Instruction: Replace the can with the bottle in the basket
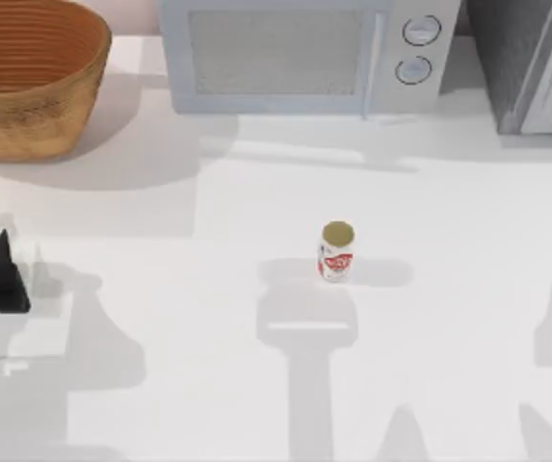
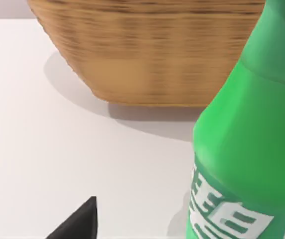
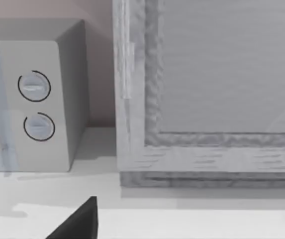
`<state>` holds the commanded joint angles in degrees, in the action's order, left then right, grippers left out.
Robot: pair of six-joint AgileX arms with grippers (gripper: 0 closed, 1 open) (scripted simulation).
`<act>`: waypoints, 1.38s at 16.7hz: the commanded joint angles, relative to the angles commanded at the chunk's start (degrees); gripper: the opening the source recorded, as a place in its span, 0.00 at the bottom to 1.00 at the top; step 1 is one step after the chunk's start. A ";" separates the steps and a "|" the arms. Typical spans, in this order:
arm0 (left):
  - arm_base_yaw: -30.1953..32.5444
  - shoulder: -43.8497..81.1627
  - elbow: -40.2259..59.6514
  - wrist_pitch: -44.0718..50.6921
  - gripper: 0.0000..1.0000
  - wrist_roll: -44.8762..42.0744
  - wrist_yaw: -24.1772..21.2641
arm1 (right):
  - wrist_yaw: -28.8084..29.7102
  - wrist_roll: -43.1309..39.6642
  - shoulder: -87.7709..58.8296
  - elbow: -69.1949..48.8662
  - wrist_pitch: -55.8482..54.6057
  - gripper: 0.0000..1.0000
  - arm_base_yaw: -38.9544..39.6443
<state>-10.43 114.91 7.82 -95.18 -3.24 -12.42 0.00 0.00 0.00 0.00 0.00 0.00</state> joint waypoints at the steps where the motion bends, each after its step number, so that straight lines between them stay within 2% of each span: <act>1: 0.46 0.75 1.81 1.04 1.00 0.10 0.43 | 0.00 0.00 0.00 0.00 0.00 1.00 0.00; 5: 1.97 3.17 7.86 4.56 1.00 0.43 1.88 | 0.00 0.00 0.00 0.00 0.00 1.00 0.00; 9: 2.08 3.33 8.26 4.82 1.00 0.45 1.98 | 0.00 0.00 0.00 0.00 0.00 1.00 0.00; 22: 2.08 3.33 8.26 4.82 0.02 0.45 1.98 | 0.00 0.00 0.00 0.00 0.00 1.00 0.00; 23: 2.08 3.33 8.26 4.82 0.00 0.45 1.98 | 0.00 0.00 0.00 0.00 0.00 1.00 0.00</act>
<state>-8.35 118.25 16.09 -90.36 -2.79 -10.44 0.00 0.00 0.00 0.00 0.00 0.00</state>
